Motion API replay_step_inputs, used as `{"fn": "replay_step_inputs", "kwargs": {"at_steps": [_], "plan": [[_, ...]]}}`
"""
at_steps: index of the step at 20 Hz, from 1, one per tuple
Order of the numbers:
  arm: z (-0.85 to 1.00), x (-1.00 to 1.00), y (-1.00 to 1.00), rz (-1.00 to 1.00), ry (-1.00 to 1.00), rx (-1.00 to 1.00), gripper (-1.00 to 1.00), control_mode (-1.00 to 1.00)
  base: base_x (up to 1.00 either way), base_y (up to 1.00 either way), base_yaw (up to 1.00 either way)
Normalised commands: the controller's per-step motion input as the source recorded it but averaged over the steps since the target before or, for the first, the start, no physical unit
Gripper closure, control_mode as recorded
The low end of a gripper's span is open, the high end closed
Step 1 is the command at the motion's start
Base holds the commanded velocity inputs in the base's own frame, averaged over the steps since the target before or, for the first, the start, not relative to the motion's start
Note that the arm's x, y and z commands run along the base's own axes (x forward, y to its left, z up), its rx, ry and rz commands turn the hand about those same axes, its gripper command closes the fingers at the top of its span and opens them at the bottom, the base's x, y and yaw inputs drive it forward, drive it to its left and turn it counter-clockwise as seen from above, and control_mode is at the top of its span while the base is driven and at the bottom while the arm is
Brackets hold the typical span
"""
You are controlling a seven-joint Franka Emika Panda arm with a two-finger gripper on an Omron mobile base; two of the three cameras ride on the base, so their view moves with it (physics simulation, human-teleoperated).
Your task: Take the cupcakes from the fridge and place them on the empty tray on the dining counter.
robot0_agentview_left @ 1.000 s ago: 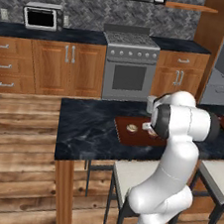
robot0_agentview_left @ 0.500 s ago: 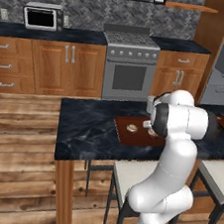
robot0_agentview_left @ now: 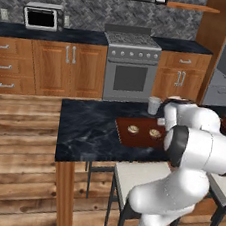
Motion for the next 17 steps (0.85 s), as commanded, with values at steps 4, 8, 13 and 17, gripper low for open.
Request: {"fn": "replay_step_inputs", "kwargs": {"at_steps": [4,8,13,17], "plan": [[1.0,-0.65,-0.48,-0.08,0.06,0.0,-1.0,-1.0,0.0,0.0,0.0],[1.0,-0.56,-0.47,-0.08,0.12,0.0,-1.0,-1.0,0.0,0.0,0.0],[1.0,-0.36,-0.37,-0.08,0.19,0.0,-1.0,-1.0,0.0,0.0,0.0],[1.0,-0.48,-0.24,-0.07,0.15,0.0,-1.0,-1.0,0.0,0.0,0.0]]}}
